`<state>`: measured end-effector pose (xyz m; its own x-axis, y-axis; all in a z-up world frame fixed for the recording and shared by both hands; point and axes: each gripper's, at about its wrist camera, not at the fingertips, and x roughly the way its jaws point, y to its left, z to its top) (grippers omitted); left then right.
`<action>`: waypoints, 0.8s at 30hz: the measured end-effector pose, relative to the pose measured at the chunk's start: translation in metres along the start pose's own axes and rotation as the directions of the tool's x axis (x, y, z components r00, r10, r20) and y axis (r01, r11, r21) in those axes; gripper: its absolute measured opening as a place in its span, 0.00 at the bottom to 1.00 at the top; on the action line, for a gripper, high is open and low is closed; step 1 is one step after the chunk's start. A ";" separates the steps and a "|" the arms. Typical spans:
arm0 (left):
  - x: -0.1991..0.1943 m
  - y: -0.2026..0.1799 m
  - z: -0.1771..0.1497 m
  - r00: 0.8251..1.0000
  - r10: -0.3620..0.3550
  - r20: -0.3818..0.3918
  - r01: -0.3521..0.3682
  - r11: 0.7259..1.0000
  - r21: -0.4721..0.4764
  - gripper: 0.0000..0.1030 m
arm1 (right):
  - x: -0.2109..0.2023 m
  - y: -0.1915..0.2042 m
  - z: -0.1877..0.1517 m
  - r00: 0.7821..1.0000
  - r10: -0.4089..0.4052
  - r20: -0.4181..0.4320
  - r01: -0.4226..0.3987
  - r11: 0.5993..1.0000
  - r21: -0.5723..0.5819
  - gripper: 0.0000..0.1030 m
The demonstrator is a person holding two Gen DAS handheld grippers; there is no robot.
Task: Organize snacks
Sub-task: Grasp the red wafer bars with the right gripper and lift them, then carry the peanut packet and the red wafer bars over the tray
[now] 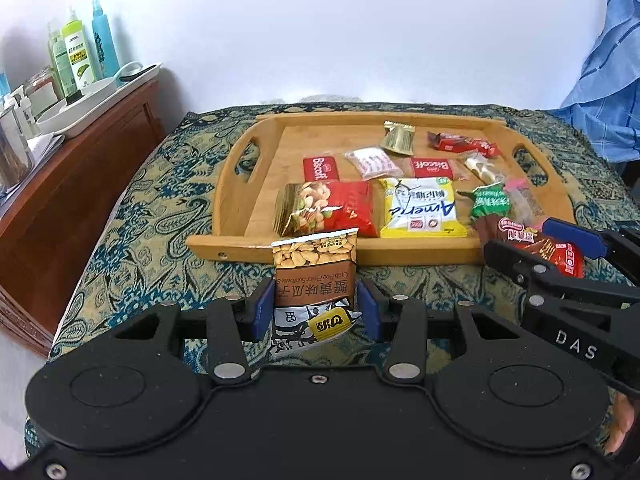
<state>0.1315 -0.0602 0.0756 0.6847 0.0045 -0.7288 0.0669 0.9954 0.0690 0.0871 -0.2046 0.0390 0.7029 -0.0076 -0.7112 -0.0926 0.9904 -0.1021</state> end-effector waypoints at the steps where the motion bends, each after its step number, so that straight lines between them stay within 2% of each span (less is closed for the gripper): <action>1: 0.000 -0.001 0.001 1.000 -0.002 0.003 0.002 1.000 0.001 0.41 | 0.000 -0.001 0.001 1.000 -0.003 0.004 0.003 1.000 0.006 0.62; 10: 0.001 -0.011 0.016 0.999 -0.015 0.032 0.015 1.000 -0.003 0.41 | -0.006 -0.016 0.015 0.998 -0.020 0.058 0.015 0.997 0.071 0.62; 18: 0.006 -0.014 0.037 0.997 -0.041 0.070 0.043 0.999 -0.026 0.41 | -0.002 -0.049 0.031 0.994 -0.032 0.104 0.010 0.979 0.205 0.62; 24: 0.016 -0.013 0.052 0.995 -0.049 0.083 0.053 0.998 -0.043 0.41 | 0.010 -0.059 0.042 0.992 -0.063 0.109 0.039 0.976 0.213 0.62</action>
<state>0.1793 -0.0779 0.0990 0.7382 -0.0522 -0.6726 0.0714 0.9975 0.0009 0.1296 -0.2574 0.0674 0.7800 -0.0551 -0.6233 0.0871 0.9960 0.0209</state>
